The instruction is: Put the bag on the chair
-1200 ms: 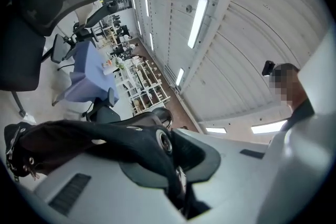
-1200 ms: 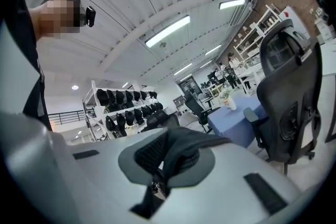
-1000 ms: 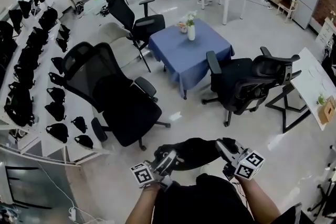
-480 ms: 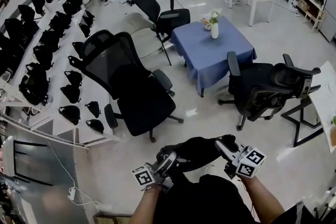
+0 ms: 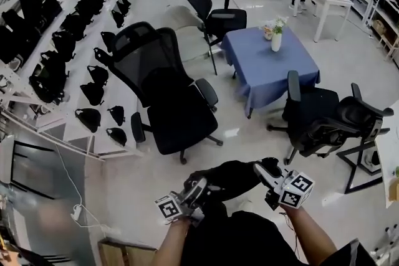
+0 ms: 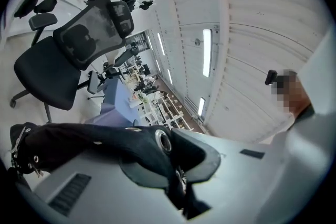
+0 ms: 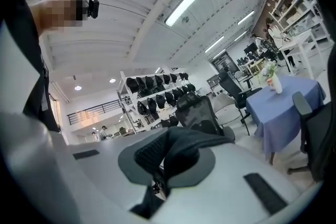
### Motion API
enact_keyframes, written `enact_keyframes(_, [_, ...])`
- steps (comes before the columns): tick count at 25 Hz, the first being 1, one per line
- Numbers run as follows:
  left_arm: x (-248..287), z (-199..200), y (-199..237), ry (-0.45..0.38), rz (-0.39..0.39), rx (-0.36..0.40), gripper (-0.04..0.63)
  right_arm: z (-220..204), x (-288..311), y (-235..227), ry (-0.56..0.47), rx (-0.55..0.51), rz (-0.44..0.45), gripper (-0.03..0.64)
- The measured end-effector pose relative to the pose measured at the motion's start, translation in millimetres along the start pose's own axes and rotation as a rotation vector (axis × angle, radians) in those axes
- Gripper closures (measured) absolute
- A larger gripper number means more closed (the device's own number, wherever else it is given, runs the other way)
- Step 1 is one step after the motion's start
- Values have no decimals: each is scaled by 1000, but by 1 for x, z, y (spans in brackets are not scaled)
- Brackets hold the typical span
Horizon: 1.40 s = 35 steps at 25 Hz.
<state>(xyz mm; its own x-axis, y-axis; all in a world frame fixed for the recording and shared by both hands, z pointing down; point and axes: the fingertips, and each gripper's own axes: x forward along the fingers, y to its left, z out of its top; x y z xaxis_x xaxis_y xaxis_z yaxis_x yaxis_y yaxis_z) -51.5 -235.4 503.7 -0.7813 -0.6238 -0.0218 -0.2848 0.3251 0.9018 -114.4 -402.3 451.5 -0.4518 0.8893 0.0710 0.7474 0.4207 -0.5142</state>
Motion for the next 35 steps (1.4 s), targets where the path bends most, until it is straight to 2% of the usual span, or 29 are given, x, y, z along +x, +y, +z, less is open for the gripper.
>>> enact_keyframes(9, [-33, 60, 27, -85, 45, 14, 560, 9, 88, 5, 61, 6, 74, 607])
enact_keyframes(19, [-70, 144, 65, -159, 82, 25, 560, 10, 196, 13, 114, 6, 124, 607])
enact_keyframes(27, [-89, 214, 114, -175, 92, 43, 560, 6, 283, 12, 167, -13, 150, 607])
enact_keyframes(35, [-90, 276, 173, -174, 109, -4, 560, -5, 368, -16, 209, 34, 140, 607])
